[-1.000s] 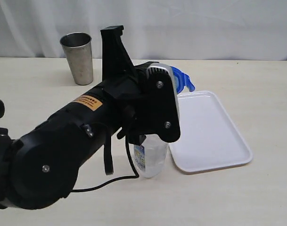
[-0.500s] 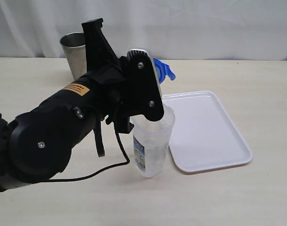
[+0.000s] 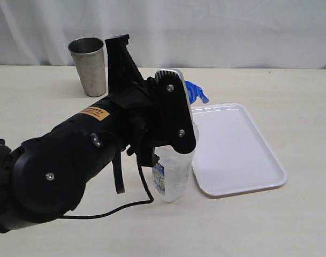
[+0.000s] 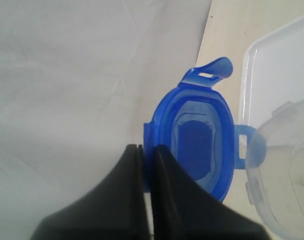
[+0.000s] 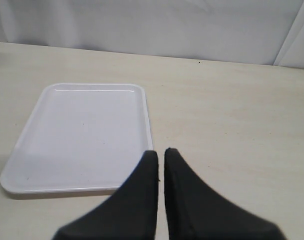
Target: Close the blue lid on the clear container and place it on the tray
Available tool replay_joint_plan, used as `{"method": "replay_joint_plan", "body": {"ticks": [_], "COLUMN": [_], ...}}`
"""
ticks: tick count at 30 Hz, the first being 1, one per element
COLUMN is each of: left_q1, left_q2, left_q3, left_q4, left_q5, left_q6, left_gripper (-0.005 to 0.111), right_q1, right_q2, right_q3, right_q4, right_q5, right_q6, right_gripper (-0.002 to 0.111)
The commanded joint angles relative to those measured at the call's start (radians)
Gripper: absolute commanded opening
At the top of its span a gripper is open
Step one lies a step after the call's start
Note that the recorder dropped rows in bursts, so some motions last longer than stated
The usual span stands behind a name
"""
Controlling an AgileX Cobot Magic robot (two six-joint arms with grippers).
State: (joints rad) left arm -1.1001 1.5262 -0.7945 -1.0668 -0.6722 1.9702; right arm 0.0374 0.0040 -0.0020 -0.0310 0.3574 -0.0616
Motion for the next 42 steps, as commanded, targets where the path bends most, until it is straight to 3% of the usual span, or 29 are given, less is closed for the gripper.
{"method": "replay_joint_plan", "body": {"ticks": [1, 11, 25, 29, 42], "left_q1": [-0.006, -0.076, -0.076, -0.076, -0.076], "left_q2": [-0.008, -0.008, -0.008, -0.008, -0.008], "left_q3": [0.002, 0.002, 0.002, 0.002, 0.002], "left_q4": [-0.062, -0.071, -0.246, -0.292, -0.331], "left_q5": [0.009, -0.04, 0.061, 0.158, 0.175], "left_q6": [0.025, 0.084, 0.107, 0.164, 0.167], "left_gripper": [0.0, 0.0, 0.0, 0.0, 0.0], "right_q1": [-0.004, -0.004, -0.004, -0.004, -0.004], "right_q2": [-0.004, -0.004, -0.004, -0.004, -0.004], "right_q3": [0.002, 0.002, 0.002, 0.002, 0.002], "right_q4": [-0.003, -0.003, -0.003, -0.003, -0.003], "right_q5": [-0.002, -0.002, -0.002, -0.002, -0.002], "right_q6": [-0.003, -0.003, -0.003, -0.003, -0.003], "right_gripper": [0.005, 0.005, 0.005, 0.005, 0.005]}}
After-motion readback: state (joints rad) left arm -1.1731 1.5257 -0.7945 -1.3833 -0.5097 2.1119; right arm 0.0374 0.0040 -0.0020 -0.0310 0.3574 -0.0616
